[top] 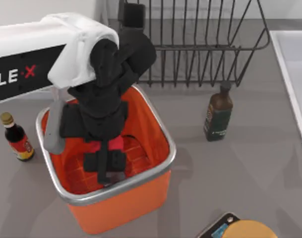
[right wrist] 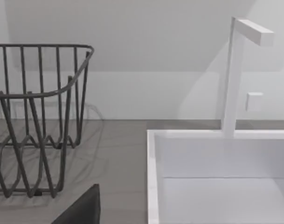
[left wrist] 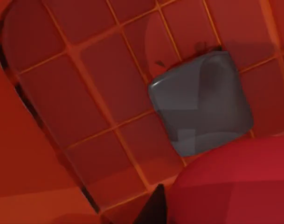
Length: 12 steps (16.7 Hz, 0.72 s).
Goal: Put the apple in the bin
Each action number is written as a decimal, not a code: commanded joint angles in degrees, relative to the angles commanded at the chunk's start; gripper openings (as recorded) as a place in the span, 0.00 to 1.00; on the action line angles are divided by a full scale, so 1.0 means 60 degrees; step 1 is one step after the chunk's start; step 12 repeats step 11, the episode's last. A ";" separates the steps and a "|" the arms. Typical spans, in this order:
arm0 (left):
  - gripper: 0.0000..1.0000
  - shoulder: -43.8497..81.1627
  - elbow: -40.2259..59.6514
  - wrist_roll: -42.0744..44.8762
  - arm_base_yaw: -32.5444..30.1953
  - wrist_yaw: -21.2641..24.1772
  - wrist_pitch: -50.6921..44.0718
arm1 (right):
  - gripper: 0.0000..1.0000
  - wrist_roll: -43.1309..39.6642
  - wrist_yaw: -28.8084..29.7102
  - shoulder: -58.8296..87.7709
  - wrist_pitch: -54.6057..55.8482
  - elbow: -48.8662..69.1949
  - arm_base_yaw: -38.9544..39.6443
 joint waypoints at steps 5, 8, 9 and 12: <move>0.98 0.0000 0.0000 0.0000 0.0000 0.0000 0.0000 | 1.00 0.0000 0.0000 0.0000 0.0000 0.0000 0.0000; 1.00 0.0000 0.0000 0.0000 0.0000 0.0000 0.0000 | 1.00 0.0000 0.0000 0.0000 0.0000 0.0000 0.0000; 1.00 0.0000 0.0000 0.0000 0.0000 0.0000 0.0000 | 1.00 0.0000 0.0000 0.0000 0.0000 0.0000 0.0000; 1.00 0.0000 0.0000 0.0000 0.0000 0.0000 0.0000 | 1.00 0.0000 0.0000 0.0000 0.0000 0.0000 0.0000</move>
